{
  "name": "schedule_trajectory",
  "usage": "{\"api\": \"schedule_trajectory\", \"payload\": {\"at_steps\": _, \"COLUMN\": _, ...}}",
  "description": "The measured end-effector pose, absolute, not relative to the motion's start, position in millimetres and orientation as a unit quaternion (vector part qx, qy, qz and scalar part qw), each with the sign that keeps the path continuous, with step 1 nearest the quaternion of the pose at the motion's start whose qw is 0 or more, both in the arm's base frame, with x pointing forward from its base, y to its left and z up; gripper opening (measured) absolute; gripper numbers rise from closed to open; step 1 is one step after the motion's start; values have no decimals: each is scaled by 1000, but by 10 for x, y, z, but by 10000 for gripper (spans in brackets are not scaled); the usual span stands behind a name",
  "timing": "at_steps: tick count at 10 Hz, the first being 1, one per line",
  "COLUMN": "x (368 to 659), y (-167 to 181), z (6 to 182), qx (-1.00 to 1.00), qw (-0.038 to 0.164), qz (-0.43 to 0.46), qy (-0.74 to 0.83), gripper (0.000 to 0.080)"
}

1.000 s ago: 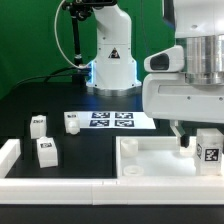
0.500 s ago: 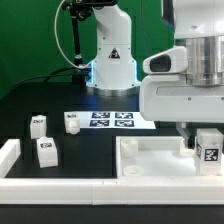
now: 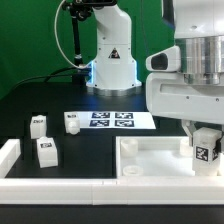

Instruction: Assemble one leg

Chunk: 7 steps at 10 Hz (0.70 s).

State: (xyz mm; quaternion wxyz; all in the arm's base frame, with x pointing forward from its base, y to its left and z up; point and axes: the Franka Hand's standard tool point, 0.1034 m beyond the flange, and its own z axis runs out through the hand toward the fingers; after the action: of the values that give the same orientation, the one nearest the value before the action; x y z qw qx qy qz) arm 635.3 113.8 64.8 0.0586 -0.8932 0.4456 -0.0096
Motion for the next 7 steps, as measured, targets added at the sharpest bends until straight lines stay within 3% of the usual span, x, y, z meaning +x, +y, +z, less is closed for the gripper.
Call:
{"api": "schedule_trajectory", "payload": {"at_steps": 3, "x": 6425, "y": 1158, "z": 661, "qx": -735, "qw": 59, "qz": 28, "qy": 675, "gripper": 284}}
{"api": "schedule_trajectory", "payload": {"at_steps": 7, "x": 6443, "y": 1162, "z": 652, "qx": -588, "qw": 62, "qz": 39, "qy": 805, "gripper": 284}}
